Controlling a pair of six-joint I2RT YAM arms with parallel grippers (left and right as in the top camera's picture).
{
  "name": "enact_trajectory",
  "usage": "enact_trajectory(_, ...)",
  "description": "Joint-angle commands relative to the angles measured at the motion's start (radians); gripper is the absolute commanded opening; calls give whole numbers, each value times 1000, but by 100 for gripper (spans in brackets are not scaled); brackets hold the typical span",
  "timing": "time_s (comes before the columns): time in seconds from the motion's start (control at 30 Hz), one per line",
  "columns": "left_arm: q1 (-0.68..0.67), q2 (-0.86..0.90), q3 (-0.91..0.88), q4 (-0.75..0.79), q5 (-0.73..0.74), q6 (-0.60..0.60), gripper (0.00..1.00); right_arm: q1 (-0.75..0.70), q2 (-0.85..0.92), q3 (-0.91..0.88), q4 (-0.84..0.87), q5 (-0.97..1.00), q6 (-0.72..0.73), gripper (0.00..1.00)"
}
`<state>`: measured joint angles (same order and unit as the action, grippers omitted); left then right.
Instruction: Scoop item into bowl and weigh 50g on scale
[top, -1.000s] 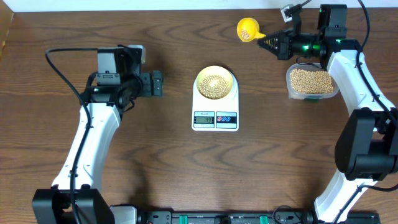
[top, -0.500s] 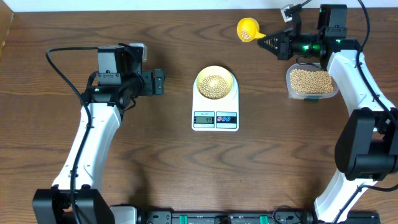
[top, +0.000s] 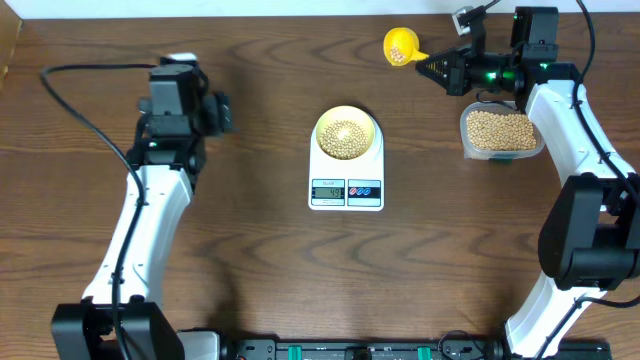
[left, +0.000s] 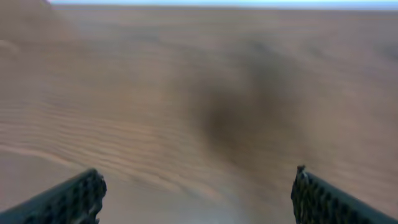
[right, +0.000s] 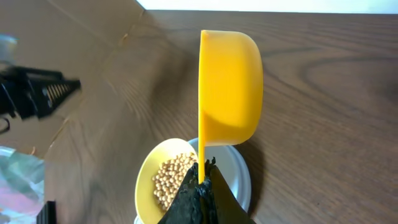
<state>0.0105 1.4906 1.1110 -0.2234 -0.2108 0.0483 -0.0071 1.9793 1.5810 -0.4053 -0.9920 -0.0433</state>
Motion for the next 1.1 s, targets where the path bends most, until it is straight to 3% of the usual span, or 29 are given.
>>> enact_trajectory(0.0,58,33,11,70,-138,-1,98,0,-6,16,10,7,7,1)
enact_trajectory(0.2,132,59,11,163,-81,-1,98,-1,-6,16,59,7,78,1)
enact_trajectory(0.77,163,63,11,164,69,-1,98,2,-6,16,65,-17,110,1)
enact_trajectory(1.07,163,66,11,144,69,-2,98,0,-6,16,75,-282,110,1)
